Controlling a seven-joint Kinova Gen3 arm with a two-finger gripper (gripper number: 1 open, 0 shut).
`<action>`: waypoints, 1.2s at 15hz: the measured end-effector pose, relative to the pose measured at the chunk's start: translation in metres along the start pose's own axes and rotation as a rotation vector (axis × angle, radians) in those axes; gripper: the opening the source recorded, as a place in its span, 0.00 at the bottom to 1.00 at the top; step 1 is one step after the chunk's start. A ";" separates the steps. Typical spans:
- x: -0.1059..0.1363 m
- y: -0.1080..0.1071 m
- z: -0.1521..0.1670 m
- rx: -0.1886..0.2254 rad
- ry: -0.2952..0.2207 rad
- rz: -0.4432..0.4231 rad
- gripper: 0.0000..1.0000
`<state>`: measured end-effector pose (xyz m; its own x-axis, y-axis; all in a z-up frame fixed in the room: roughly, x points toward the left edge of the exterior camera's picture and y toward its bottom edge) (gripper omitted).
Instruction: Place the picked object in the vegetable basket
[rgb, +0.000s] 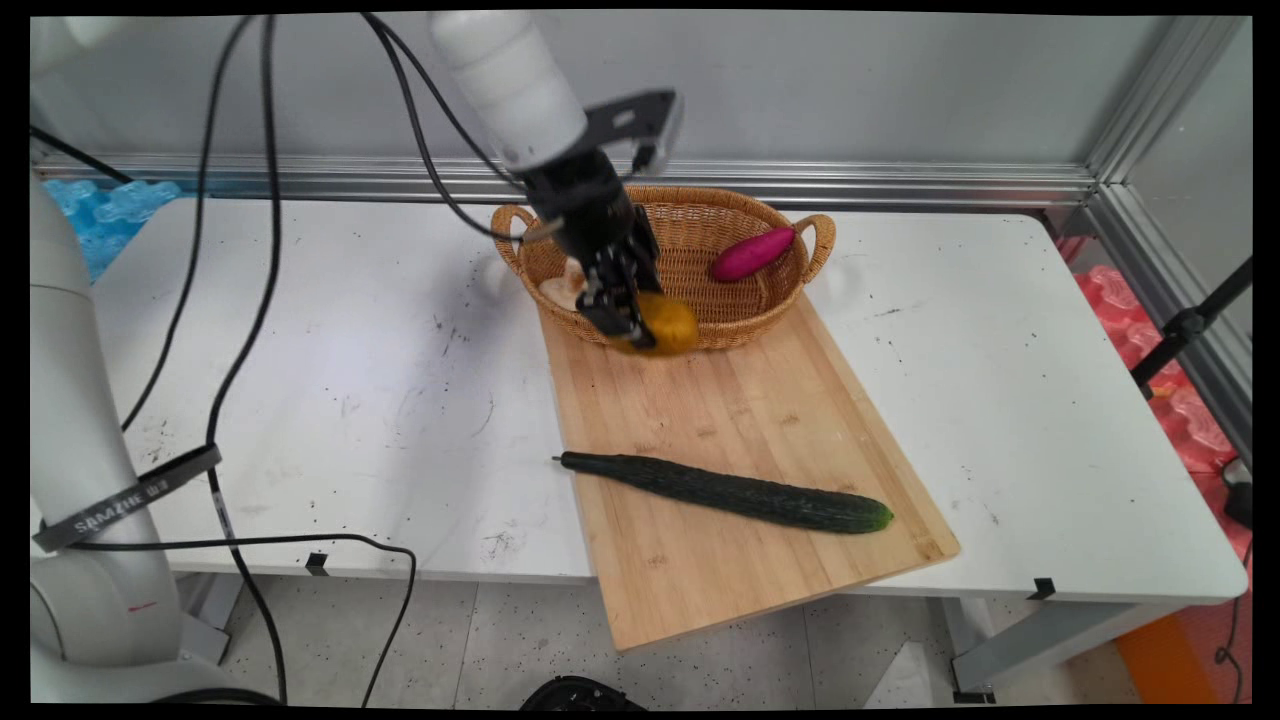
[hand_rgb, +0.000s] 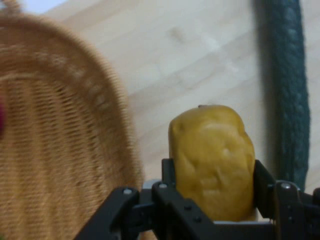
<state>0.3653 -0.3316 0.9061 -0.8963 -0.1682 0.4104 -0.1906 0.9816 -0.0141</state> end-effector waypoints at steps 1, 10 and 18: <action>-0.002 -0.002 -0.009 0.020 0.003 -0.038 0.00; -0.015 -0.040 -0.044 0.160 0.009 -0.261 0.00; -0.018 -0.070 0.003 0.169 -0.017 -0.343 0.00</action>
<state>0.3939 -0.3978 0.8965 -0.7753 -0.4870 0.4023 -0.5427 0.8394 -0.0297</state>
